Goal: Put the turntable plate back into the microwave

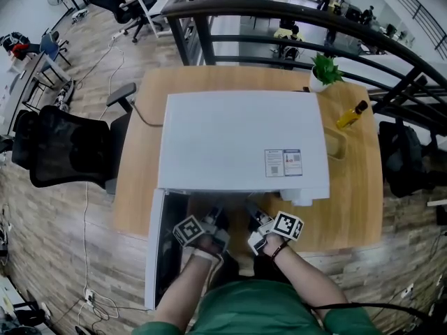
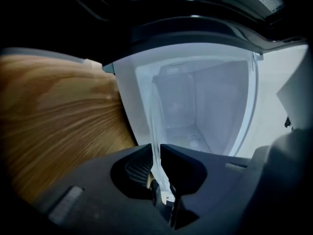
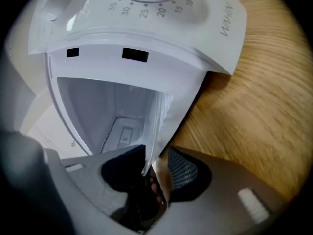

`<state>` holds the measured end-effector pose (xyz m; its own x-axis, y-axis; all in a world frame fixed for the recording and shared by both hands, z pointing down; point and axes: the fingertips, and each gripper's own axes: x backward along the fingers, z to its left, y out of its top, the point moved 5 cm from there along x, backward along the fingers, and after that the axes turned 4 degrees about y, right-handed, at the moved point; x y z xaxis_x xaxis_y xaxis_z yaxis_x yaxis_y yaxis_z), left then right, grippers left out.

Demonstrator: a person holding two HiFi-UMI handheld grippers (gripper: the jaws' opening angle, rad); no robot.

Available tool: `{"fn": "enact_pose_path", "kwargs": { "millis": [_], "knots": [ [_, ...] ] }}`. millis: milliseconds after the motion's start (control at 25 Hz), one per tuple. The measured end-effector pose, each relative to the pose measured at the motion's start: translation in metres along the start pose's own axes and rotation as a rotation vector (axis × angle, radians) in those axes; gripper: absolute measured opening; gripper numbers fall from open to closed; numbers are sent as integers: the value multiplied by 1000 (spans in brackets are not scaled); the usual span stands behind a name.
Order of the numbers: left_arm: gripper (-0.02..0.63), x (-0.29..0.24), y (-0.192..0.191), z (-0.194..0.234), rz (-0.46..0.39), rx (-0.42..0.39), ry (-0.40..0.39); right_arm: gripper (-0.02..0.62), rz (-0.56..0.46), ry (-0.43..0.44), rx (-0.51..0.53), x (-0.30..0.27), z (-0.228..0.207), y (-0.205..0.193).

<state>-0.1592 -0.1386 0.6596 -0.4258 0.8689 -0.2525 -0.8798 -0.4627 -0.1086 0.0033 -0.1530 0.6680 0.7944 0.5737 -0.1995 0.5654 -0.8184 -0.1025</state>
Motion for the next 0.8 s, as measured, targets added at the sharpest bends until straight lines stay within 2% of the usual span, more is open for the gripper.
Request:
{"fn": "enact_pose_path", "kwargs": {
  "millis": [160, 360, 440, 520, 560, 760, 800],
  "knots": [
    [55, -6, 5, 2, 6, -17, 10, 115, 4, 27, 14, -3, 9, -1],
    [57, -13, 4, 3, 1, -12, 3, 48, 2, 20, 3, -10, 7, 3],
    [63, -16, 4, 2, 11, -32, 17, 43, -8, 14, -5, -11, 5, 8],
    [147, -13, 3, 3, 13, -47, 33, 41, -16, 9, -11, -12, 5, 10],
    [163, -9, 4, 3, 0, -43, 35, 40, -21, 10, -16, -12, 5, 11],
    [164, 4, 6, 6, -55, -23, 56, 40, -39, 7, -19, -15, 4, 15],
    [143, 4, 4, 6, -55, -33, 63, 38, -42, 4, -19, -15, 4, 16]
  ]
}}
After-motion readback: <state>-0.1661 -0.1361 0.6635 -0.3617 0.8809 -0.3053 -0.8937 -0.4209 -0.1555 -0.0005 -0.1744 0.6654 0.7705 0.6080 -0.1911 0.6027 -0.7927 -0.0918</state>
